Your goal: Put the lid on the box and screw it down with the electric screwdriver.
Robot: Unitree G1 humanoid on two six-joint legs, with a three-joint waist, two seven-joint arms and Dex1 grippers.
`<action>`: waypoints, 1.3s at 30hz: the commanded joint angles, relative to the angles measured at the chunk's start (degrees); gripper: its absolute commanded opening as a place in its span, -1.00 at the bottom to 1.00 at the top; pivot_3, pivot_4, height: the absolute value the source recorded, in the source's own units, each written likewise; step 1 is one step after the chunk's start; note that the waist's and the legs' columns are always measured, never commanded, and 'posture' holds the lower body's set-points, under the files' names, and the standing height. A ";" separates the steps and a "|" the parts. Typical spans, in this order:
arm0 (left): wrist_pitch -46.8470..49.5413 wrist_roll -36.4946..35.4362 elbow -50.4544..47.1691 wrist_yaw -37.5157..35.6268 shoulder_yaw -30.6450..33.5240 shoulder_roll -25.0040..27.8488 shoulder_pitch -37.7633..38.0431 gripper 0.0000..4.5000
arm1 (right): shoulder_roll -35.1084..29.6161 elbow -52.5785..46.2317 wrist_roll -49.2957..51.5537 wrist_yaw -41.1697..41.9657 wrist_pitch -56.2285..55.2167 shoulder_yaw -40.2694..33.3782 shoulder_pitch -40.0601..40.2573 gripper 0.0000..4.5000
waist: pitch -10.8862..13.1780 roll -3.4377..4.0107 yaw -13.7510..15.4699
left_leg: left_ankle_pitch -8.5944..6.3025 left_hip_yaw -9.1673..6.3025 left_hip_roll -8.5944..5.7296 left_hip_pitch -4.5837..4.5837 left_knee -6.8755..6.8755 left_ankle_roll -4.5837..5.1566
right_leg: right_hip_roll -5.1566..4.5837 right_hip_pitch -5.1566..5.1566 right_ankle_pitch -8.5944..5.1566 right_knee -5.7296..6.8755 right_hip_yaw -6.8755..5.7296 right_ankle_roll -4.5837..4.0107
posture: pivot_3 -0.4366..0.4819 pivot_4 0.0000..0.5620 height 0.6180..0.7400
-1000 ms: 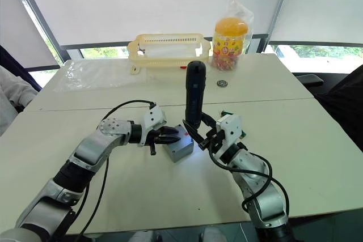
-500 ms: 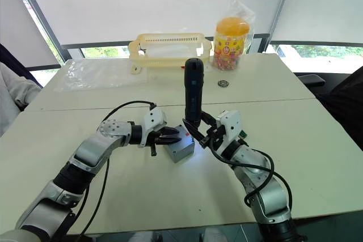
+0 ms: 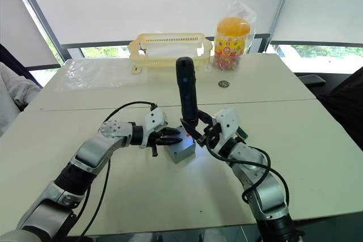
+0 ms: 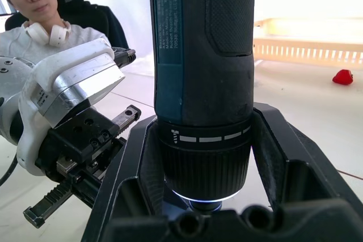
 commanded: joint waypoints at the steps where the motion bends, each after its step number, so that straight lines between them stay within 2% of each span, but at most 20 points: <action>1: 3.21 5.51 4.71 1.14 -5.36 1.66 4.16 -0.45 | -0.63 3.81 -1.66 0.03 1.13 1.08 2.03 -0.21 | -0.02 -0.03 -0.01 | 0.00 0.00 0.00 0.00 -0.01 0.00 | -0.01 0.00 0.00 -0.01 0.00 0.00 | -0.05 -0.47 1.00; 18: 3.12 5.68 5.01 1.43 -6.07 1.43 4.45 -0.45 | -1.88 0.28 -1.55 -0.21 2.35 0.81 4.23 -0.21 | -0.02 -0.02 0.06 | -0.05 -0.05 0.01 -0.14 -0.20 -0.08 | -0.14 -0.08 0.05 -0.22 0.02 -0.10 | -0.05 -0.47 1.00; 29: 2.35 5.81 5.26 1.58 -6.10 1.39 4.49 -0.45 | -1.75 -5.60 1.95 -2.05 3.95 -3.43 1.04 -0.21 | 0.13 0.15 0.11 | -0.09 -0.05 0.01 -0.24 -0.23 -0.15 | -0.19 -0.21 0.05 -0.27 0.02 -0.11 | -0.05 -0.47 1.00; 39: 1.77 5.95 5.37 1.43 -6.36 1.22 4.45 -0.45 | -2.24 -8.77 3.21 -2.89 6.35 -4.47 0.34 -0.21 | 0.20 0.19 0.20 | -0.06 -0.03 -0.01 -0.40 -0.28 -0.10 | -0.22 -0.41 0.05 -0.27 0.02 -0.12 | -0.05 -0.47 1.00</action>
